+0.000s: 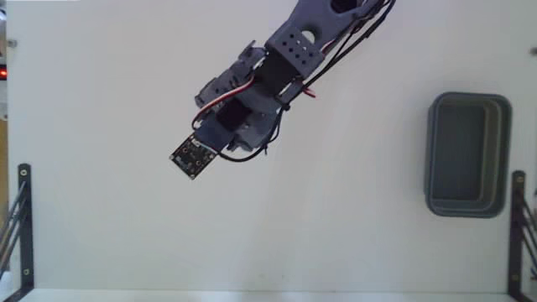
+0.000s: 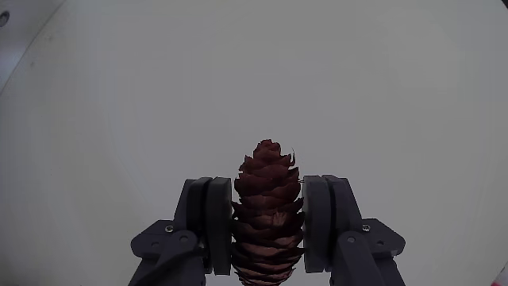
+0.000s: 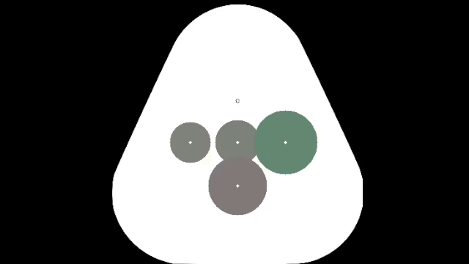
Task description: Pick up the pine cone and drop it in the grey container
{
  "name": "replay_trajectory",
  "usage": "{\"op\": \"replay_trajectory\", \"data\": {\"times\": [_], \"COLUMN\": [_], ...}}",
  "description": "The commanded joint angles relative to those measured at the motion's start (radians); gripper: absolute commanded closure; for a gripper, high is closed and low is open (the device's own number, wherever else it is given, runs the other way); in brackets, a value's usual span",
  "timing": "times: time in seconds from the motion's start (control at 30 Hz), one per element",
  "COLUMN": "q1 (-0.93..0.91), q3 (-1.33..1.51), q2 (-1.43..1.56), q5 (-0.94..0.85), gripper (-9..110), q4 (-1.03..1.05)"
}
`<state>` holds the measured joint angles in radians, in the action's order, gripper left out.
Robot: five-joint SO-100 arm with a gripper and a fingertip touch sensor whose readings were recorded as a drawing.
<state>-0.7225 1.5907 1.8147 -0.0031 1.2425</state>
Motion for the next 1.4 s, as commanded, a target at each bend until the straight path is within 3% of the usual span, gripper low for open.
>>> {"op": "replay_trajectory", "data": {"times": [0.0, 0.5, 1.37], "q1": [-0.018, -0.018, 0.068], "q3": [-0.098, -0.373, -0.398], "q2": [0.014, -0.067, -0.082], "q5": [0.003, 0.003, 0.003], "gripper": [57, 57, 57], "q4": [0.043, 0.236, 0.247]}}
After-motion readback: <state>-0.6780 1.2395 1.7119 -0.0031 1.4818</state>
